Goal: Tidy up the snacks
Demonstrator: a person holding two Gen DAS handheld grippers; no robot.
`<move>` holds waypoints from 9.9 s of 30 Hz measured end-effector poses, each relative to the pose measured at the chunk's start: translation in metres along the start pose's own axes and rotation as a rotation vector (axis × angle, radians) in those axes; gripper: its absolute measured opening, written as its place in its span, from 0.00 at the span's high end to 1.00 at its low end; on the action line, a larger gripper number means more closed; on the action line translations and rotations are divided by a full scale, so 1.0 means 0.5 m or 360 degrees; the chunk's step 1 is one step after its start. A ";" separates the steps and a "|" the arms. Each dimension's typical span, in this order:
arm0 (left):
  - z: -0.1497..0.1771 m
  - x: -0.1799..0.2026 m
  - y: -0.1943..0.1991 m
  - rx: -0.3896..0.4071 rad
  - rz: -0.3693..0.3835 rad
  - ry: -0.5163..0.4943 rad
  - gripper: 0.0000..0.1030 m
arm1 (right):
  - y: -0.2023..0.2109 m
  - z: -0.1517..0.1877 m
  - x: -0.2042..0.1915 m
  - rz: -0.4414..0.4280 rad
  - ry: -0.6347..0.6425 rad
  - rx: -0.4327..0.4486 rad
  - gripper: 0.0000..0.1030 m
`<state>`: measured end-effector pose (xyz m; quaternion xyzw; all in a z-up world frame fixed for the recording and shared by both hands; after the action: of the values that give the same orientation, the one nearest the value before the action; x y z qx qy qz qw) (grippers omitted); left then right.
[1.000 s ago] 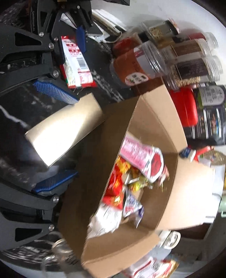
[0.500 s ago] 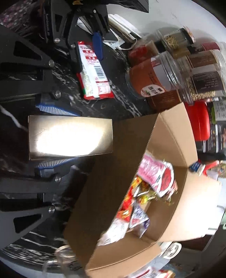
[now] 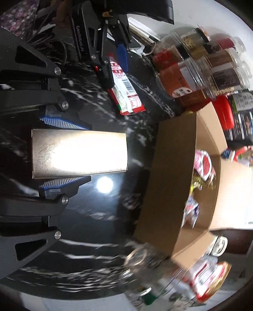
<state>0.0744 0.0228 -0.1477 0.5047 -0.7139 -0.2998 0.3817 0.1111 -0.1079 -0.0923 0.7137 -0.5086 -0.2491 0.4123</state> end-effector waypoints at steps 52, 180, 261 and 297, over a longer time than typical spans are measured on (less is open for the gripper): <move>-0.045 0.107 0.125 0.0236 0.0268 -0.0354 0.55 | 0.127 0.042 0.005 -0.0009 -0.0259 0.0186 0.59; -0.544 0.084 -0.043 0.0123 -0.0148 -0.0256 0.13 | -0.025 -0.420 0.207 0.0455 -0.0100 0.0194 0.37; -0.165 0.108 0.350 0.0602 -0.0022 -0.0285 0.13 | 0.353 -0.118 0.035 0.0570 -0.0357 0.0630 0.15; -0.160 0.096 0.339 0.0549 0.0029 -0.0256 0.13 | 0.335 -0.115 0.030 0.0560 -0.0342 0.0581 0.15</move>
<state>0.0494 0.0265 0.0442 0.5307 -0.7874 -0.2088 0.2340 0.0737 -0.1263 0.0804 0.6463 -0.7020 -0.1522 0.2576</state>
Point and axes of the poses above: each gripper's, at about its wrist camera, not at the fingertips, and y roughly against the way its jaws point, x to its right, z to its underside, the point moved 3 cm from there along -y, roughly the way its jaws point, and after that the axes turned 11 degrees about z, right-handed, at the moved point
